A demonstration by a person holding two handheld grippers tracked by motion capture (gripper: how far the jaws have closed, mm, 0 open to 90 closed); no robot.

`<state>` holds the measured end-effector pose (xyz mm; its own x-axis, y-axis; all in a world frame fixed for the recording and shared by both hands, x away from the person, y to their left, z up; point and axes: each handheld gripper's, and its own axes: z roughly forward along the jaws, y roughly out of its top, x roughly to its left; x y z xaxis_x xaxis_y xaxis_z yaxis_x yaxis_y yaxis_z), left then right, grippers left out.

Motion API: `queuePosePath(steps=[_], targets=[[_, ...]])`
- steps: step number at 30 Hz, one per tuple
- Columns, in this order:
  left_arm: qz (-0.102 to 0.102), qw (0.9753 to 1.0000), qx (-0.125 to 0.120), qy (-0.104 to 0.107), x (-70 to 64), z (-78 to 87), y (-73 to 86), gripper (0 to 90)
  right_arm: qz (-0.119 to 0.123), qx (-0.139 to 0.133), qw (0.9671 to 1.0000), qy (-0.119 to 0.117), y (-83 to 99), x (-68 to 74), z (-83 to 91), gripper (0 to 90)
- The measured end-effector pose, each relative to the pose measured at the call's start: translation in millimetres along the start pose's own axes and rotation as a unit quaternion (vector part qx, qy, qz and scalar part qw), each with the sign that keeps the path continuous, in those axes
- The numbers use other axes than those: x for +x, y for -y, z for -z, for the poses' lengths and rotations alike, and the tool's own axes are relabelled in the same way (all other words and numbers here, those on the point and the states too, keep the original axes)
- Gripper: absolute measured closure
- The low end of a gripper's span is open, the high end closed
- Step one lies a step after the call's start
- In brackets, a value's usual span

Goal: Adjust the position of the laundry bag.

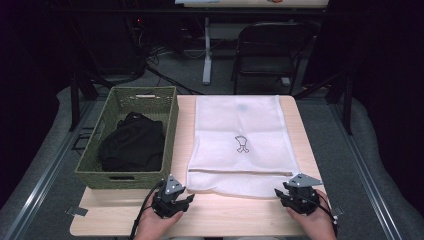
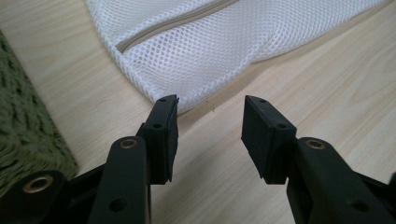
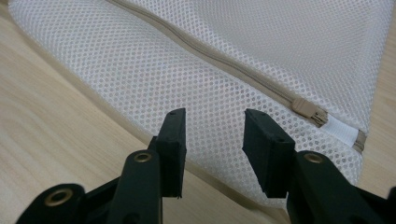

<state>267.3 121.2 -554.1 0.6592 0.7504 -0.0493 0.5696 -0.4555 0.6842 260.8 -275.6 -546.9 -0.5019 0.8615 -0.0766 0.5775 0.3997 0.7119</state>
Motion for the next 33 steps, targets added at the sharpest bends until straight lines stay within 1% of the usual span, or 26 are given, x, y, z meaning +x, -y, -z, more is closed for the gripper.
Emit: queuePosePath(steps=[2,3,5,9,11,13,15,16,17,19,20,22,25,26,27,29,31,32,33], targets=[[-0.004,1.0000,0.002,-0.004,-0.3,-1.4,-0.4,56.1,0.006,-0.003,1.0000,0.001,-0.1,-1.1,0.1,62.0],[-0.004,0.9999,0.002,-0.013,-0.8,-3.9,-1.0,56.2,0.008,-0.005,1.0000,-0.003,-0.4,-1.6,0.3,62.4],[-0.001,0.9999,0.003,-0.014,-0.2,-5.5,-2.4,56.2,0.006,-0.008,0.9999,-0.004,-0.8,-1.3,1.0,63.8],[-0.001,0.9997,0.004,-0.024,1.6,-9.3,-4.1,56.3,0.006,-0.009,0.9999,0.002,-2.2,-2.2,2.0,64.3],[-0.002,0.9997,0.007,-0.024,2.8,-10.4,-4.7,56.2,0.007,-0.010,0.9999,0.002,-2.3,-2.6,2.0,64.7],[0.000,0.9996,0.010,-0.027,4.8,-13.1,-5.6,56.1,0.004,-0.008,1.0000,0.002,-2.3,-3.5,1.8,65.1],[-0.001,0.9996,0.010,-0.026,5.6,-13.2,-5.9,55.4,0.001,-0.008,1.0000,0.002,-2.2,-4.2,1.8,65.1],[0.005,0.9997,0.004,-0.022,6.5,-13.3,-6.9,54.8,0.000,-0.010,0.9999,0.003,-2.1,-5.0,1.7,65.1],[0.007,0.9998,0.003,-0.019,6.6,-13.4,-7.6,54.3,0.000,-0.010,0.9999,0.002,-2.1,-5.5,1.6,65.1],[0.007,0.9998,0.001,-0.020,6.1,-14.0,-8.2,53.5,0.000,-0.009,1.0000,0.003,-2.2,-7.0,1.1,64.8],[0.003,0.9999,0.005,-0.014,4.9,-14.6,-10.0,53.5,-0.002,-0.007,1.0000,0.002,-2.1,-8.3,0.6,64.8],[-0.005,0.9999,0.003,-0.012,2.5,-15.9,-12.0,53.5,-0.006,-0.005,1.0000,0.002,-1.6,-9.1,0.0,64.8],[-0.008,0.9999,-0.001,-0.011,-1.7,-19.1,-16.8,53.8,-0.011,-0.004,0.9999,0.006,-1.4,-10.5,0.4,64.3],[-0.011,0.9999,0.002,-0.007,-2.1,-19.5,-18.5,54.3,-0.013,-0.005,0.9999,0.007,-1.4,-10.5,0.7,64.2],[-0.014,0.9999,-0.001,-0.008,-4.1,-21.6,-20.6,54.3,-0.014,-0.006,0.9999,0.008,-1.5,-10.7,0.9,63.9],[-0.021,0.9998,0.003,-0.003,-6.6,-24.8,-23.8,54.9,-0.013,-0.007,0.9998,0.012,-1.8,-11.8,1.4,63.8],[-0.022,0.9997,0.003,-0.003,-7.8,-26.3,-24.9,55.0,-0.013,-0.007,0.9998,0.012,-1.8,-12.3,1.8,63.8],[-0.028,0.9996,0.004,-0.002,-10.9,-30.7,-27.2,55.0,-0.017,-0.008,0.9998,0.010,-1.8,-13.4,1.9,64.6],[-0.029,0.9996,0.006,-0.003,-12.7,-32.6,-28.2,54.9,-0.017,-0.008,0.9998,0.009,-1.7,-13.9,1.7,64.8]])
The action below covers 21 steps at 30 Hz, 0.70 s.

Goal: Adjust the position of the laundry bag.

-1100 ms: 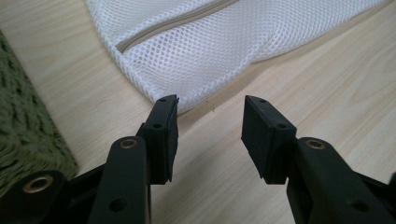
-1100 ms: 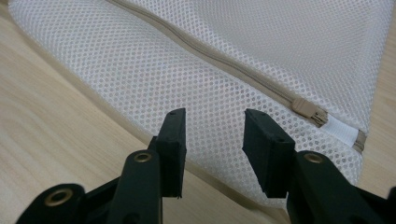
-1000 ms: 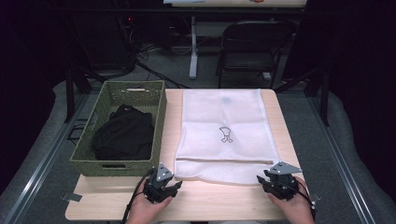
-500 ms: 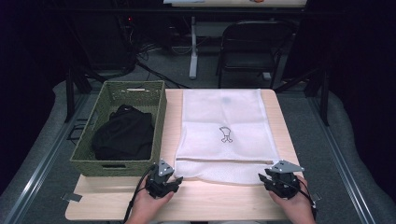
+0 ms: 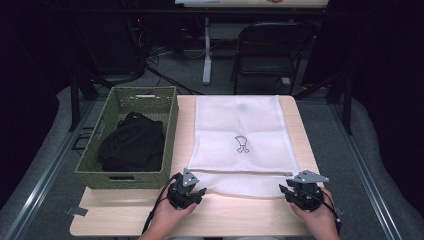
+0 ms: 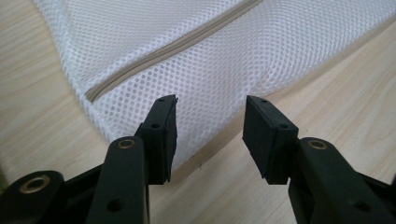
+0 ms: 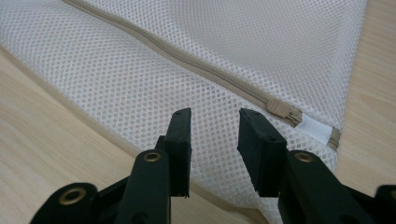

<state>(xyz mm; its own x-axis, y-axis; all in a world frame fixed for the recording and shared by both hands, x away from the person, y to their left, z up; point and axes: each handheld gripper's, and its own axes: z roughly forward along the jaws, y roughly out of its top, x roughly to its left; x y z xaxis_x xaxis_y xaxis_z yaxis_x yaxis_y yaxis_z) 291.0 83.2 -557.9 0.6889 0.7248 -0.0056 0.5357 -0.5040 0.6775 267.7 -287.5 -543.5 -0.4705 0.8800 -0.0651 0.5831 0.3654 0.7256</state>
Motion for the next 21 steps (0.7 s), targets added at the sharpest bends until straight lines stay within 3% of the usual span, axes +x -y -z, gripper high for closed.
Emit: queuePosePath(steps=[15,21], targets=[[-0.016,0.9998,0.008,0.005,-6.1,-18.1,-9.3,56.6,-0.012,0.001,0.9999,-0.006,0.1,-3.7,-1.4,67.8],[-0.036,0.9993,0.002,0.001,-8.2,-19.8,-6.5,61.8,-0.009,-0.001,1.0000,-0.004,-0.5,-5.1,-2.2,68.5]])
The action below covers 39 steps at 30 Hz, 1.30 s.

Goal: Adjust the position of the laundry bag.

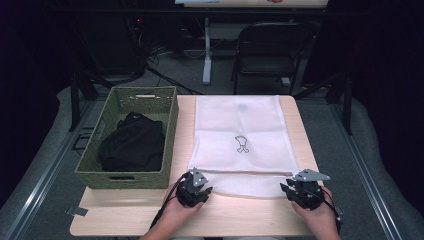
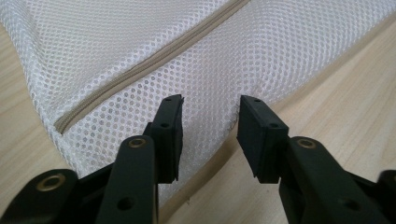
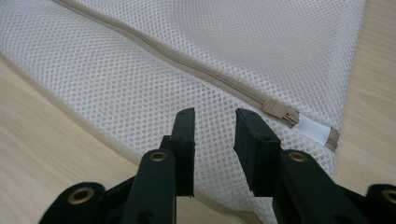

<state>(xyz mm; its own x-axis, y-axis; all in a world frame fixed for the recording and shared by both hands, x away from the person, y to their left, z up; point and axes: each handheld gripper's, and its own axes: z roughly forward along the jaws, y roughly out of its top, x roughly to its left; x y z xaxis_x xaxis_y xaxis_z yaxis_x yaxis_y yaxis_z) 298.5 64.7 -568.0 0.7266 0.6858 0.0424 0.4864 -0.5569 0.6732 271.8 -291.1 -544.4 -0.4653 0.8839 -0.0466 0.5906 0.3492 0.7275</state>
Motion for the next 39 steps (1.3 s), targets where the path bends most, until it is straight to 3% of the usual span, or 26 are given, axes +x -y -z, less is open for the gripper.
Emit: queuePosePath(steps=[4,7,18,27,39], targets=[[0.002,0.9998,0.004,0.017,1.3,-2.1,1.7,67.5,-0.003,0.000,1.0000,0.001,0.0,-1.5,0.7,68.6],[0.001,0.9998,0.000,0.020,2.2,-2.5,2.4,72.1,-0.010,0.002,0.9999,-0.005,0.1,-3.3,0.6,68.9],[0.008,0.9997,-0.003,0.024,6.6,-0.8,2.8,85.9,-0.013,0.007,0.9998,0.015,-5.2,-11.2,3.4,72.3],[0.014,0.9994,-0.003,0.031,9.9,-1.3,3.3,87.5,-0.018,0.013,0.9995,0.020,-17.3,-20.6,6.3,74.4],[0.014,0.9994,-0.004,0.030,10.7,-0.8,3.2,87.9,-0.049,0.026,0.9983,0.019,-35.8,-35.9,-4.1,74.2]])
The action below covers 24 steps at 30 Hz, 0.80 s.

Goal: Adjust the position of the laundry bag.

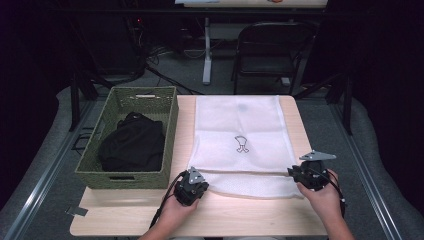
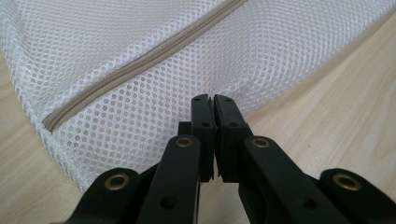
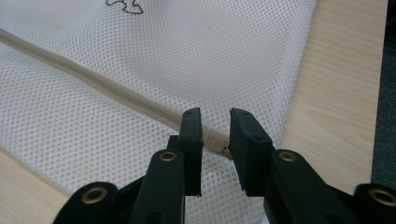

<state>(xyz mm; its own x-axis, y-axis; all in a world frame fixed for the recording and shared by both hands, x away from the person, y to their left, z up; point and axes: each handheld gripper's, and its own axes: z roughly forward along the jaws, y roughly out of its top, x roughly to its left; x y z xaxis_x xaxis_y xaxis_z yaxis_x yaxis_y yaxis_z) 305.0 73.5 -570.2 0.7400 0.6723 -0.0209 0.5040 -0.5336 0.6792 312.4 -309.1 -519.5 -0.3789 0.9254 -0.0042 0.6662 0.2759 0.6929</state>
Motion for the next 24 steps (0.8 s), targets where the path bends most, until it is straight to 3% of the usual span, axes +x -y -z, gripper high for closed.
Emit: queuePosePath(steps=[11,12,24], targets=[[0.000,1.0000,0.000,0.000,0.0,1.9,-0.1,88.1,-0.022,0.011,0.9996,0.010,-13.2,-17.7,-15.7,73.8],[-0.001,1.0000,0.001,0.000,0.0,2.0,-0.1,88.1,-0.031,0.010,0.9994,0.014,-16.0,-24.2,-19.5,73.7],[0.001,1.0000,0.000,0.001,0.1,2.5,0.2,88.2,-0.063,0.022,0.9972,0.033,-21.2,-46.5,-40.5,73.0]])
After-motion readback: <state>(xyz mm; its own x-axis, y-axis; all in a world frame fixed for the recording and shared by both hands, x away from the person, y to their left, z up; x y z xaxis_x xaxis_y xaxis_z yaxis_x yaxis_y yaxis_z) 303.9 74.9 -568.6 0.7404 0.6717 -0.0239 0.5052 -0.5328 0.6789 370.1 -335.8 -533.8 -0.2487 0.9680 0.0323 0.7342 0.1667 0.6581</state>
